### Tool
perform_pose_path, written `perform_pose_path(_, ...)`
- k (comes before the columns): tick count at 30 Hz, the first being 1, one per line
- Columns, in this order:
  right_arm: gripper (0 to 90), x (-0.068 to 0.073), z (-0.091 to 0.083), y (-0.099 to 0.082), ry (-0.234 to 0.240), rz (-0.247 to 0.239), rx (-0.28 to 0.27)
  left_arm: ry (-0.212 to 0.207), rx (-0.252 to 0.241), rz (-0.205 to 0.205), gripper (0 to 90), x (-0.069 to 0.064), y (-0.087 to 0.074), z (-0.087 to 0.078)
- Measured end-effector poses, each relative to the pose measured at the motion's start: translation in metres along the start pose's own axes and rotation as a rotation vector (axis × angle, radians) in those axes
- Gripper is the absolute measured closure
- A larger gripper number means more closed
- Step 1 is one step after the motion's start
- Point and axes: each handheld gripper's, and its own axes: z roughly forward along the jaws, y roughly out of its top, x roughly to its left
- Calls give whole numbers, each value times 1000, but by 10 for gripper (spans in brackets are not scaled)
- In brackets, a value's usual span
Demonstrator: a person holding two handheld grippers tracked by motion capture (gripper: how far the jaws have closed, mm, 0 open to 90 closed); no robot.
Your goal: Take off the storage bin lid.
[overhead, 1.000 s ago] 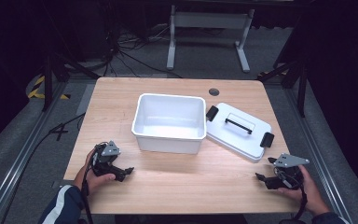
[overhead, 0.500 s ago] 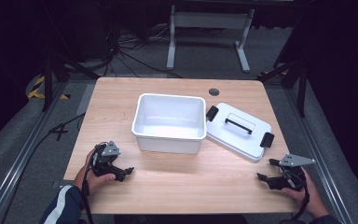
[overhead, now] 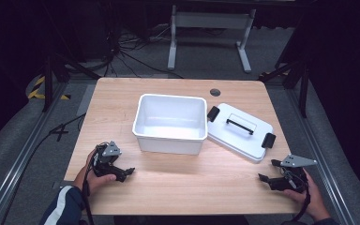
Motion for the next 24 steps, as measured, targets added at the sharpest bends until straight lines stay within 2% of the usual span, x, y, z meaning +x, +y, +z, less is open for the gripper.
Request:
perform_pose_path(18,144,1,0,0,-9,6,1,2,-3,8,2,1,0,0)
perform_pose_path(24,144,1,0,0,-10,6,0,18,-3,-9,2,3,1,0)
